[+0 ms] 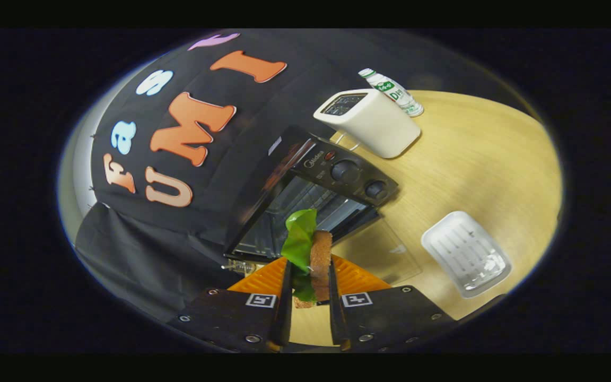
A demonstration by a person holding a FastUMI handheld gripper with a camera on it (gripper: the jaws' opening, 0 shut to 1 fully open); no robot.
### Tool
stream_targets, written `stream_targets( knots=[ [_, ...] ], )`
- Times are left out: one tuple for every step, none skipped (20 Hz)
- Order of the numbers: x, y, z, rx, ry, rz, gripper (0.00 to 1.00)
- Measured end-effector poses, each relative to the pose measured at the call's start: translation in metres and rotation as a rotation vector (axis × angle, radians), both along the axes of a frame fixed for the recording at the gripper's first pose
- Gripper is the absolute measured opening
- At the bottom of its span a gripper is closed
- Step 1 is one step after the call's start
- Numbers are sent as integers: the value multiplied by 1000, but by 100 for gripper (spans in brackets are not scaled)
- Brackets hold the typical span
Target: Open the toaster oven, put the food inside, and close the toaster oven door.
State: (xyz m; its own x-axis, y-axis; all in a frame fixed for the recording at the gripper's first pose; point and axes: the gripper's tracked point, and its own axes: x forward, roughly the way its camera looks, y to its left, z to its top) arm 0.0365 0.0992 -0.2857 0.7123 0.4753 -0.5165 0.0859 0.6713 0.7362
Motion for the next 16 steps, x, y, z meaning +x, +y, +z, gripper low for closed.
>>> stream_targets(
  knots=[
    [6,8,-5,23,3,-26,31],
    [12,14,-8,50,0,-57,31],
    [19,18,-9,84,-5,-88,30],
    [26,21,-9,123,-12,-128,31],
    [35,23,-12,160,-20,-169,31],
    [42,26,-14,194,-26,-203,31],
    [50,27,-18,223,-30,-235,30],
    [56,28,-22,249,-31,-266,30],
    [62,29,-28,272,-31,-299,30],
    [70,30,-34,297,-30,-333,30],
    [76,30,-36,324,-31,-366,30],
    [81,33,-38,353,-34,-393,30],
    [88,38,-39,381,-37,-409,30],
    [92,44,-40,398,-41,-418,30],
    [99,48,-42,405,-43,-430,30],
    [105,53,-45,411,-43,-447,31]
  ],
)
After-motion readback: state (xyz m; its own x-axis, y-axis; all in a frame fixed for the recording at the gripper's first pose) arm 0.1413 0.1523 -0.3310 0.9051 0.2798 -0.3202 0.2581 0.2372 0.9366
